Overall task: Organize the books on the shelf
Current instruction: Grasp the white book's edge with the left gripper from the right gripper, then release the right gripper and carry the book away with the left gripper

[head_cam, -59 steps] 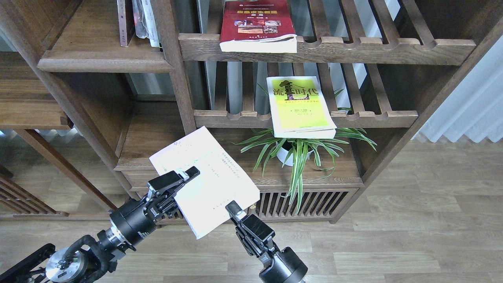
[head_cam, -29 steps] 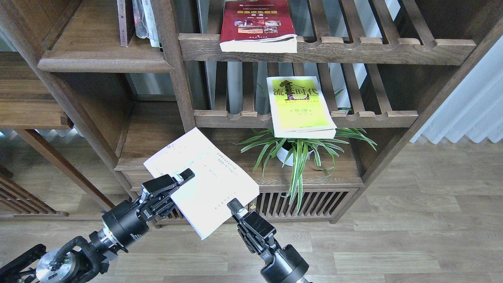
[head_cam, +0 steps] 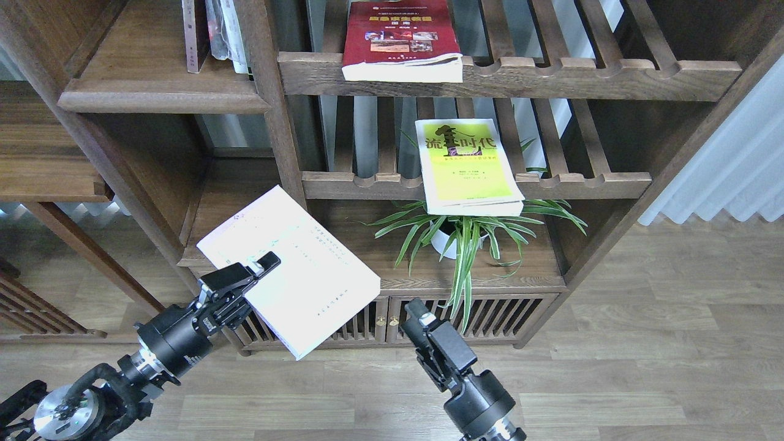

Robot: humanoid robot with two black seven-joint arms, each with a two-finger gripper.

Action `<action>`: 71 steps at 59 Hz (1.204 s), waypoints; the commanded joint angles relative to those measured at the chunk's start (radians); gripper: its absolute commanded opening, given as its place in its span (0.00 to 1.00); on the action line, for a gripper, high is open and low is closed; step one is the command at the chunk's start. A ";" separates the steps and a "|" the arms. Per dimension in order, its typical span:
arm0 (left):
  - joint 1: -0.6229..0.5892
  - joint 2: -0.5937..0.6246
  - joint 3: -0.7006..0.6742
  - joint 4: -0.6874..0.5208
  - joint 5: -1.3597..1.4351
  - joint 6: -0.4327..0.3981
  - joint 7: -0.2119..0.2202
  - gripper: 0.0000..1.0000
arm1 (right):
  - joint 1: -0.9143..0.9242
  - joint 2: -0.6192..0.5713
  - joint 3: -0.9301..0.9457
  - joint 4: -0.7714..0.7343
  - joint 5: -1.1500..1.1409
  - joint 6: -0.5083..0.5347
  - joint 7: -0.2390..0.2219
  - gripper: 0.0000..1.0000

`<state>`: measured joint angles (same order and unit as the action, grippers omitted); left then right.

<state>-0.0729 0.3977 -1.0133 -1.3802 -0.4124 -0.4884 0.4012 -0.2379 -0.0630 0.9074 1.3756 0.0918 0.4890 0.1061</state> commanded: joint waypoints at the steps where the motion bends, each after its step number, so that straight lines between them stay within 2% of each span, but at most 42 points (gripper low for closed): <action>1: 0.016 0.026 -0.018 -0.002 0.015 0.000 0.053 0.07 | 0.000 0.000 0.002 -0.004 0.000 0.000 0.001 0.98; 6: 0.038 0.030 -0.019 0.000 0.015 0.000 0.082 0.07 | 0.000 0.000 0.004 -0.009 0.002 0.000 0.001 0.98; 21: 0.050 -0.008 -0.057 0.000 0.093 0.000 0.082 0.07 | -0.006 0.000 0.025 -0.010 0.005 0.000 0.003 0.98; 31: 0.079 -0.079 -0.192 0.000 0.205 0.000 0.081 0.07 | -0.009 0.017 0.057 -0.010 0.005 0.000 0.001 0.98; 34: 0.079 -0.112 -0.273 -0.002 0.259 0.000 0.082 0.07 | -0.014 0.032 0.067 -0.010 0.003 0.000 0.001 0.98; 40: 0.079 -0.118 -0.344 -0.002 0.302 0.000 0.082 0.06 | -0.024 0.060 0.126 -0.010 -0.003 0.000 0.000 0.98; 71: 0.073 -0.200 -0.381 -0.002 0.550 0.000 0.082 0.07 | -0.064 0.063 0.223 -0.012 -0.006 0.000 0.000 0.98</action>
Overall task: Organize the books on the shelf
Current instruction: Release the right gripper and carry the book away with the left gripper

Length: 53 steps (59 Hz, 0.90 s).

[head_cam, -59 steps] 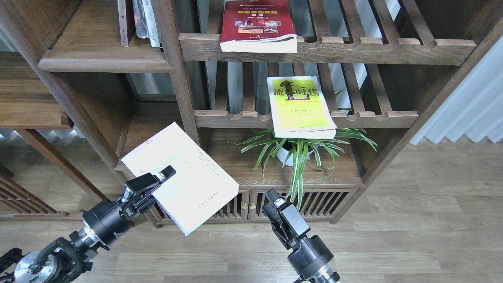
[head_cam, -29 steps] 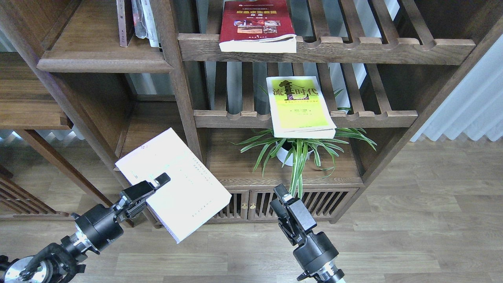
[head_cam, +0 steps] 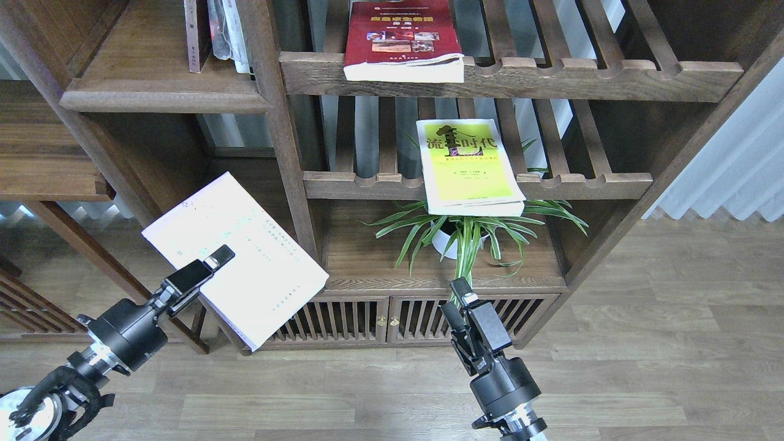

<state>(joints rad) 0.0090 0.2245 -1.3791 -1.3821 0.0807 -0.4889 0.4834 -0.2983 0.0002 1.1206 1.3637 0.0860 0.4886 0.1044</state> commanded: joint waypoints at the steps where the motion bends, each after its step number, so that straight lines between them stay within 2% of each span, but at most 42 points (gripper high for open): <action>1: -0.009 -0.030 -0.018 0.000 0.065 0.000 0.001 0.07 | -0.004 0.000 0.010 0.000 0.000 0.000 0.001 0.98; 17: -0.012 -0.089 -0.098 -0.002 0.211 0.000 0.004 0.06 | -0.001 0.000 0.011 0.000 0.003 0.000 0.001 0.98; 30: -0.014 -0.079 -0.118 -0.002 0.291 0.000 0.005 0.06 | 0.008 0.000 0.011 0.000 0.003 0.000 0.001 0.98; 40: -0.072 -0.039 -0.126 -0.002 0.291 0.000 0.005 0.06 | 0.019 0.000 0.010 -0.026 0.005 0.000 0.001 0.98; 53: -0.063 -0.069 -0.136 0.000 0.289 0.000 0.005 0.07 | 0.022 0.000 0.013 -0.051 0.003 0.000 0.001 0.98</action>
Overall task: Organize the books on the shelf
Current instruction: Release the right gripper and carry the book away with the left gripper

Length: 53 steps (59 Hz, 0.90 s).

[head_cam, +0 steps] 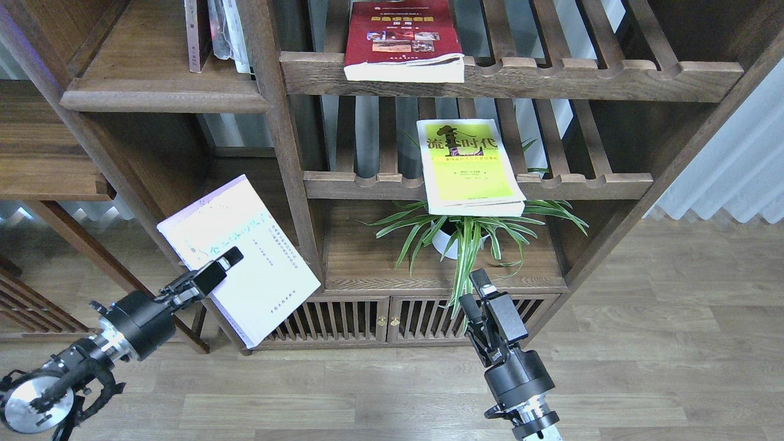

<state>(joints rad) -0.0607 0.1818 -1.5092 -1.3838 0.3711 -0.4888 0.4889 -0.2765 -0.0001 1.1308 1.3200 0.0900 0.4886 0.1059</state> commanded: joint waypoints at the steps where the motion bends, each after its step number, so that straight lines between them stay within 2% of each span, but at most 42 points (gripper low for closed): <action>1: 0.008 -0.045 -0.006 0.002 -0.001 0.000 0.000 0.07 | 0.000 0.000 0.004 -0.008 -0.001 0.000 0.000 0.98; 8: 0.008 -0.182 -0.008 0.002 0.005 0.000 0.000 0.08 | 0.002 0.000 0.026 -0.018 -0.001 0.000 -0.002 0.98; 20: 0.051 -0.182 -0.017 0.000 0.088 0.000 0.000 0.06 | 0.002 0.000 0.052 -0.018 0.001 0.000 -0.003 0.98; 36: 0.099 -0.182 -0.109 0.000 0.089 0.000 0.000 0.05 | 0.013 0.000 0.043 -0.016 0.002 0.000 -0.003 0.98; 42: 0.101 -0.182 -0.157 0.002 0.059 0.000 0.000 0.06 | 0.013 0.000 0.043 -0.015 0.002 0.000 -0.003 0.98; 53: 0.088 -0.182 -0.160 0.002 -0.047 0.000 0.000 0.07 | 0.013 0.000 0.052 -0.010 0.002 0.000 -0.003 0.98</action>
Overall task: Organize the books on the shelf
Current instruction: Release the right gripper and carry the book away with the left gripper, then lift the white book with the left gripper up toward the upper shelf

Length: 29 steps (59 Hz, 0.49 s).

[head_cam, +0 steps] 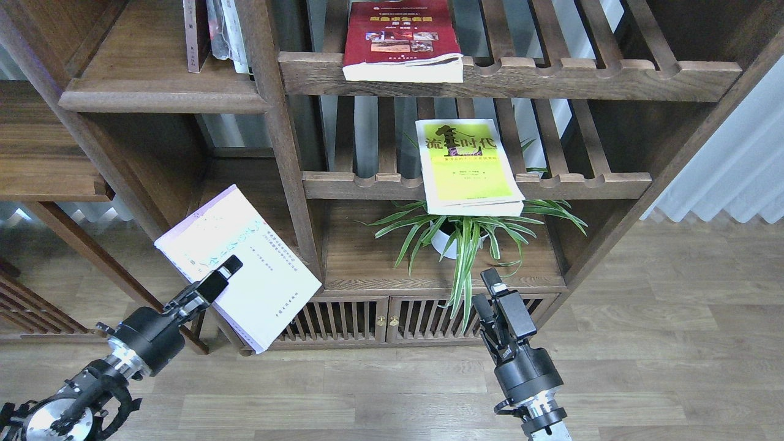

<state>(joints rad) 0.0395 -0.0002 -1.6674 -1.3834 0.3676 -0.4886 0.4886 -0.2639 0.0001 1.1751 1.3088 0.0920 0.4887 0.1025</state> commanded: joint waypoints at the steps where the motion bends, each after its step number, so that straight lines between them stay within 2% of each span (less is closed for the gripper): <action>1: -0.016 0.000 -0.002 0.001 -0.045 0.000 0.000 0.07 | 0.000 0.000 0.008 0.001 0.000 0.000 0.000 0.98; 20: -0.168 0.000 0.017 0.001 -0.088 0.000 0.000 0.06 | 0.000 0.000 0.015 0.001 -0.003 0.000 0.000 0.98; 29: -0.184 0.000 0.011 0.001 -0.088 0.000 0.000 0.06 | 0.000 0.000 0.034 -0.002 -0.005 0.000 -0.001 0.98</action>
<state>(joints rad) -0.1361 -0.0001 -1.6518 -1.3817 0.2805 -0.4884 0.4887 -0.2637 0.0000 1.2006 1.3101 0.0891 0.4887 0.1024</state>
